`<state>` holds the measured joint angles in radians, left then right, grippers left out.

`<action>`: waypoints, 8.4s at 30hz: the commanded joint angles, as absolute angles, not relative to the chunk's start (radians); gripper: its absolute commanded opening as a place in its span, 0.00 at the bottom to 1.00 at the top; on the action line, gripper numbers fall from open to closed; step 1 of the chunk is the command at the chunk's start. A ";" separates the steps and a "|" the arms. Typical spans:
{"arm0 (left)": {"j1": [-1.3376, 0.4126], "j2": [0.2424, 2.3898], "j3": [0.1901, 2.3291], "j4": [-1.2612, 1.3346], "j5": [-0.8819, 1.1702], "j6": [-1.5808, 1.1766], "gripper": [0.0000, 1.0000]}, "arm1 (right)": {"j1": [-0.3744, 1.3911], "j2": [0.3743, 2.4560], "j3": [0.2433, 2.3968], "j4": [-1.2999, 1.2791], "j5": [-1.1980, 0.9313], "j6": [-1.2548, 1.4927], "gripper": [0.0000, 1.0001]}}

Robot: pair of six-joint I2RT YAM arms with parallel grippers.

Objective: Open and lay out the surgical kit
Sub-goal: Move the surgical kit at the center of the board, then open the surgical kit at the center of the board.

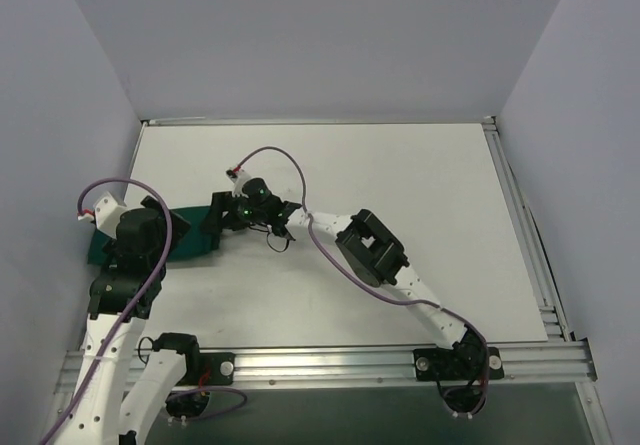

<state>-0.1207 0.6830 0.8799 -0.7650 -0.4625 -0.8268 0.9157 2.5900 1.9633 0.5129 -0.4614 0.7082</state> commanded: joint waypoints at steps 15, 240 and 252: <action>-0.117 0.681 0.966 -0.833 -0.522 -0.808 0.89 | 0.885 2.566 1.907 0.635 -0.489 0.807 0.28; -0.118 0.838 1.014 -0.706 -0.281 -0.736 0.83 | 0.778 2.008 1.526 0.177 -0.445 0.531 0.01; -0.118 0.808 1.092 -0.776 -0.310 -0.732 0.83 | 0.914 1.858 1.517 0.103 -0.469 0.534 0.00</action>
<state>-0.1207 0.8322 1.0252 -0.7486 -0.2844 -0.7399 0.8650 1.9812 1.4979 0.1226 -0.4339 0.5434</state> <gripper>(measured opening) 0.835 0.101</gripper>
